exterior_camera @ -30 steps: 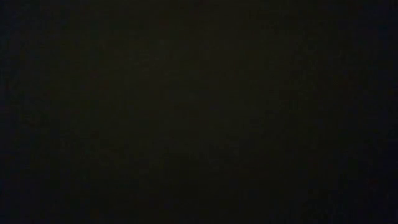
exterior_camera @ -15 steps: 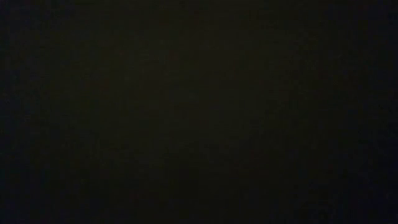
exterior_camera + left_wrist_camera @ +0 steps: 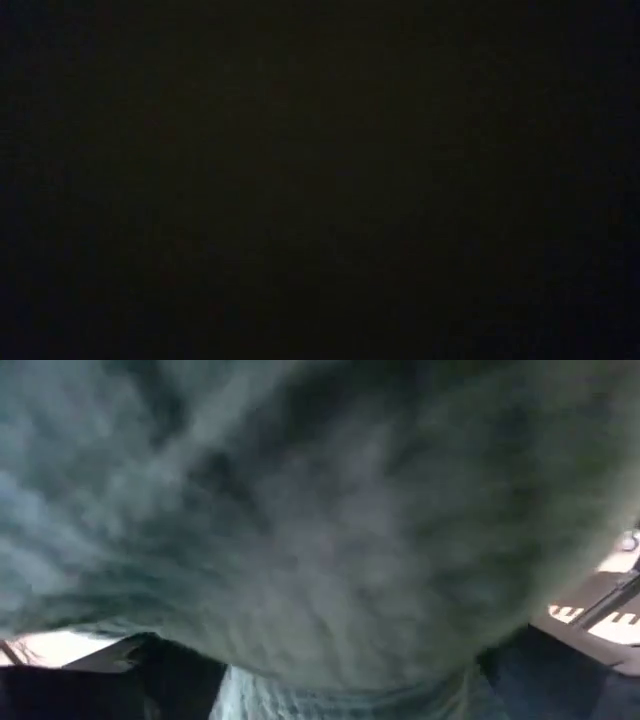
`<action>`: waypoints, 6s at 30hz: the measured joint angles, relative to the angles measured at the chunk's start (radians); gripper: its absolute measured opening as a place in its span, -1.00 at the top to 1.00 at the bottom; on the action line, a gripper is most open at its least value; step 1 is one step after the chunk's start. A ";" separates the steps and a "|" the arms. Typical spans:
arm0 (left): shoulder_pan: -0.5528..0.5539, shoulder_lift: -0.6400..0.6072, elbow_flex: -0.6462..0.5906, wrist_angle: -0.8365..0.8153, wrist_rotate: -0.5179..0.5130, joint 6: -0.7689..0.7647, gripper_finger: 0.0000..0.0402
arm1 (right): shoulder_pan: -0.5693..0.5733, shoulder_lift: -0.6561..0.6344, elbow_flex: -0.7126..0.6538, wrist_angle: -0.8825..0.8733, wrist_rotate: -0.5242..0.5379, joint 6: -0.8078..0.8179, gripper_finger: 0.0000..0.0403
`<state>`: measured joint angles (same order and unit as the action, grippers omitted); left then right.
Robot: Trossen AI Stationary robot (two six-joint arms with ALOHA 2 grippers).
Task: Sort clothes
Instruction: Put the green polo into the white laundry bin
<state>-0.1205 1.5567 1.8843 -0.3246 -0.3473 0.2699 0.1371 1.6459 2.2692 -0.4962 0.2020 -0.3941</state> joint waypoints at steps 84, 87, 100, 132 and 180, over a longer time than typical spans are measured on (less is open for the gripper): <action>-0.278 0.049 0.446 0.178 -0.105 -0.164 0.92 | -0.023 -0.218 0.001 -0.747 0.612 0.279 0.03; -0.285 0.068 0.446 0.217 -0.105 -0.163 0.92 | -0.035 -0.229 0.001 -0.765 0.612 0.279 0.05; -0.339 0.152 0.446 0.303 -0.046 -0.175 0.92 | -0.104 -0.303 0.001 -0.861 0.611 0.324 0.07; -0.377 0.378 0.446 0.530 -0.036 -0.253 0.92 | -0.103 -0.415 0.000 -1.076 0.524 0.536 0.10; -0.550 0.465 0.443 0.153 -1.033 0.039 0.91 | -0.103 -0.468 -0.143 -1.070 0.444 0.613 0.20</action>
<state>-0.6709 2.0212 2.3272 -0.1717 -1.3799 0.3086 0.0345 1.1782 2.1265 -1.5665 0.6464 0.2189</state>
